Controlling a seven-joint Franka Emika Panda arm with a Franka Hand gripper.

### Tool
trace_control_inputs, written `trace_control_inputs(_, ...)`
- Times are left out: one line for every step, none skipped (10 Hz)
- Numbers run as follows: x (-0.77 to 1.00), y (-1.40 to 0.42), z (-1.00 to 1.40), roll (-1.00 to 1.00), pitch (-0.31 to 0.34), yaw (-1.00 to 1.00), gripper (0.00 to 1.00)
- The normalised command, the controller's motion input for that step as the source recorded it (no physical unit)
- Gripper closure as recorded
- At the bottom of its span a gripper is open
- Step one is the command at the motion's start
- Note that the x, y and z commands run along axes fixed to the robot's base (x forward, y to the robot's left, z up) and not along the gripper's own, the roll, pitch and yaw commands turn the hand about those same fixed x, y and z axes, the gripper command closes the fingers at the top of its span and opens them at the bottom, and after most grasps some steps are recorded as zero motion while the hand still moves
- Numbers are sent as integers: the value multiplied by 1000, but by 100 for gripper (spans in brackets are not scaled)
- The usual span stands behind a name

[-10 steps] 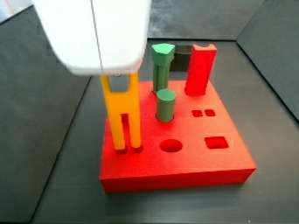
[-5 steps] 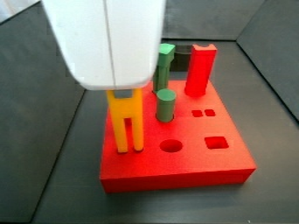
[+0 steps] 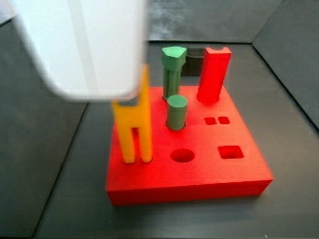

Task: Pick up the square-circle object. Move up. Move to above the board. Insert the square-circle object.
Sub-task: Insert the square-circle object.

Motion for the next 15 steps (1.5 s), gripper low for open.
trace_control_inputs(-117,-23,-309,76,-26,0,100)
trace_control_inputs(120,-100,-611,176,-47,0,100)
trace_control_inputs(289,-94,-860,226,0,0,100)
trace_control_inputs(389,-46,-843,200,34,-9,100)
trace_control_inputs(389,-49,-706,177,29,-17,100)
trace_control_inputs(494,-74,-643,213,93,-34,100)
trace_control_inputs(597,-37,-660,211,147,-60,100)
trace_control_inputs(600,0,-629,176,167,-63,100)
trace_control_inputs(606,0,-529,110,191,-46,100)
trace_control_inputs(531,0,-580,89,160,-51,100)
trace_control_inputs(474,0,-646,89,153,-66,100)
trace_control_inputs(309,0,-986,103,90,-74,100)
trace_control_inputs(340,-26,-1000,30,0,-100,100)
trace_control_inputs(397,-29,-1000,19,0,-120,100)
trace_control_inputs(397,-23,-1000,19,0,-123,100)
